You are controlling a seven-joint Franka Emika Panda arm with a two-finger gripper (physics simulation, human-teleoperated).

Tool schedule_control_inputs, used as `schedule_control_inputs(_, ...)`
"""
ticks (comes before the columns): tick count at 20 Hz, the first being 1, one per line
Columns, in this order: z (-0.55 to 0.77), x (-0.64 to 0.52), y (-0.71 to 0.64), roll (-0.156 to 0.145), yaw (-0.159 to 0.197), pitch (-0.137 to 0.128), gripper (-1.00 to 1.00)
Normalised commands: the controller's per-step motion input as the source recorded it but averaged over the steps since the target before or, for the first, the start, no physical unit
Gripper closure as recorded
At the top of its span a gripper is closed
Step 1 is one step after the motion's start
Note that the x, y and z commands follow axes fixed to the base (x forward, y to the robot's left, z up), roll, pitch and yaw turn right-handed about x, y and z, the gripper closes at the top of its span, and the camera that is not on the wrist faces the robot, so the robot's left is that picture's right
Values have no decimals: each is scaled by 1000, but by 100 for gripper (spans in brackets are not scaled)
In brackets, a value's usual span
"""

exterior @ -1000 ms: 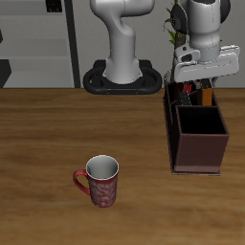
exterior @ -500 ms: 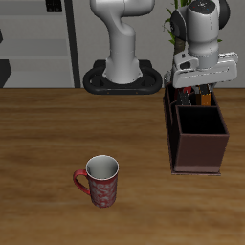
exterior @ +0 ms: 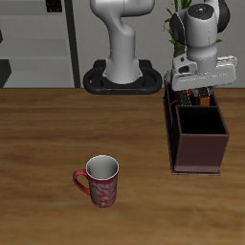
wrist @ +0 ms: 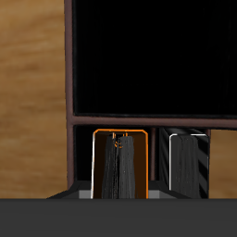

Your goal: Place the striped book into the left desk caddy's front compartment and place the red book into the left desk caddy's left compartment and place the orange book into the left desk caddy's back compartment

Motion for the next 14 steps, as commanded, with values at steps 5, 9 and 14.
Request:
schedule_control_inputs(5,-16,11,-6,26,-6,29,-100)
schedule_control_inputs(9,69,-21,-24,-7,-9,-6,-100)
schedule_control_inputs(14,92,-24,-11,-13,-9,-22,-100)
